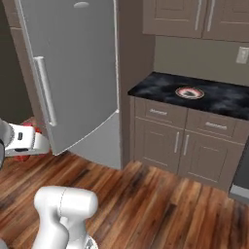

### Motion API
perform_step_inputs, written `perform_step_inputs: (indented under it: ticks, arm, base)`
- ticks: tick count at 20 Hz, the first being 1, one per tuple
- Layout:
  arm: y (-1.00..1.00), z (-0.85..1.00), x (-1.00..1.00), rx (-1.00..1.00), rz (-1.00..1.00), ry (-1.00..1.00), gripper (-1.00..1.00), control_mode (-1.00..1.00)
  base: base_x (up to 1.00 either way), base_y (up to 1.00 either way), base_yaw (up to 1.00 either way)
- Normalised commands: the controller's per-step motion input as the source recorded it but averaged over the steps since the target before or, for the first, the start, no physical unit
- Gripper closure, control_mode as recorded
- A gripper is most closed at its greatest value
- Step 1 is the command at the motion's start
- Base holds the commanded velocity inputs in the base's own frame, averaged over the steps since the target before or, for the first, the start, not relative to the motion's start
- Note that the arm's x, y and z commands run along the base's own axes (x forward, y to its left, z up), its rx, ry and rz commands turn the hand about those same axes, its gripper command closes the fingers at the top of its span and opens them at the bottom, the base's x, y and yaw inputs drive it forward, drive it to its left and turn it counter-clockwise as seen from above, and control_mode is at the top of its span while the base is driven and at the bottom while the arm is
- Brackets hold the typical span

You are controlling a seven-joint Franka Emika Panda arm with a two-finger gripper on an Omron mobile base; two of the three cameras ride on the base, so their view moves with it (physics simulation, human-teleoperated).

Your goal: Place the steak on the counter behind the older steak on the same shelf of the fridge to maintain FIFO order. Close the fridge door when finished.

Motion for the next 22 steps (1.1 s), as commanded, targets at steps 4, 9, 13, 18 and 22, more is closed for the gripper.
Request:
perform_step_inputs:
  ticks: [4,9,13,18,22]
  arm:
    - [0.00,0.00,0.00,0.00,0.00,0.00,1.00,1.00]
    - [0.00,0.00,0.00,0.00,0.00,0.00,1.00,1.00]
    - [0.00,0.00,0.00,0.00,0.00,0.00,1.00,1.00]
    - [0.00,0.00,0.00,0.00,0.00,0.00,1.00,1.00]
    - [0.00,0.00,0.00,0.00,0.00,0.00,1.00,1.00]
  base:
    - [-0.44,0.95,0.30]
    - [-0.16,0.92,0.28]
    - [0.16,0.97,0.05]
    - [0.45,1.00,-0.17]
    - [0.58,0.92,-0.32]
